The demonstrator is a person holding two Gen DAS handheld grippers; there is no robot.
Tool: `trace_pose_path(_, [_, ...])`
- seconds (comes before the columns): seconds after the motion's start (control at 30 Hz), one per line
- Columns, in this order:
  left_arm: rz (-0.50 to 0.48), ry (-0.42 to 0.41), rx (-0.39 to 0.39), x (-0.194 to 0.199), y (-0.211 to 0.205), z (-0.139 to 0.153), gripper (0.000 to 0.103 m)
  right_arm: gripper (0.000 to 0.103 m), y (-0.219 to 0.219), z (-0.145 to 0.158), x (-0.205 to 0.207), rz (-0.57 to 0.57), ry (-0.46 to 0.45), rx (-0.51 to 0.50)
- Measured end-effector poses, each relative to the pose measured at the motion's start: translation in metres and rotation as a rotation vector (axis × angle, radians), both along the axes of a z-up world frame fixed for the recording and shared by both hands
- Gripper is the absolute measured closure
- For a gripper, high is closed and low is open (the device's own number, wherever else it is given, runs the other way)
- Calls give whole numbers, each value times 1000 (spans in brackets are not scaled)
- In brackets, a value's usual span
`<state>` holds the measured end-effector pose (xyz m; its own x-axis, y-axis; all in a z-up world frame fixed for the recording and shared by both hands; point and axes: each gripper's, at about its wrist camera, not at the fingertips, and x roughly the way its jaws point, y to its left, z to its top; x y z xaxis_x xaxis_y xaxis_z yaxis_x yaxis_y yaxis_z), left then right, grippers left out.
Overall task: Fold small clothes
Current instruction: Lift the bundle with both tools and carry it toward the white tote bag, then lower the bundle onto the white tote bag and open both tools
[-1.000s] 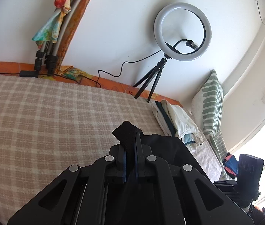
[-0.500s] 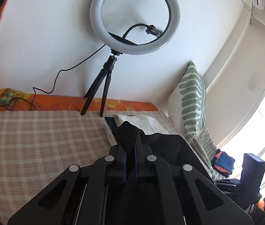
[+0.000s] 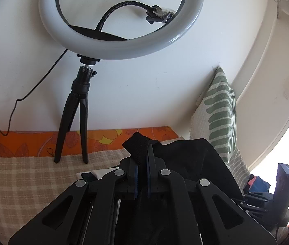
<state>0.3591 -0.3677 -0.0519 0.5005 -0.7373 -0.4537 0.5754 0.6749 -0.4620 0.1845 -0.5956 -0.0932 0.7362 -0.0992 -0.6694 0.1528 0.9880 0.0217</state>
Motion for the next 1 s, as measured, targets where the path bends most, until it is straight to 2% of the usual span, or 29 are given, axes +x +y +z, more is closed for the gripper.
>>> trace_pose_path(0.23, [84, 11, 164, 17, -21, -24, 97, 95, -25, -27, 30, -27, 44, 98])
trace_pose_path(0.3, [84, 7, 202, 16, -23, -22, 92, 87, -24, -31, 32, -51, 60, 92])
trace_pose_path(0.33, [84, 5, 214, 15, -23, -20, 89, 73, -24, -31, 31, -49, 61, 102])
trace_pose_path(0.37, [82, 3, 222, 14, -22, -18, 73, 54, -23, -30, 29, -51, 52, 108])
trace_pose_path(0.4, [79, -4, 225, 12, -21, -16, 55, 49, -23, -28, 26, -61, 35, 106])
trace_pose_path(0.43, [72, -19, 218, 9, -19, -14, 52, 47, -22, -26, 23, -62, 24, 106])
trace_pose_path(0.63, [31, -10, 217, -6, -8, -7, 49, 46, -18, -16, 8, -89, -5, 125])
trace_pose_path(0.9, [14, -65, 242, -41, 10, 14, 45, 46, -2, 8, -24, -98, -60, 111])
trace_pose_path(1.0, [13, -81, 229, -55, 21, 27, 45, 46, 7, 22, -40, -98, -90, 104])
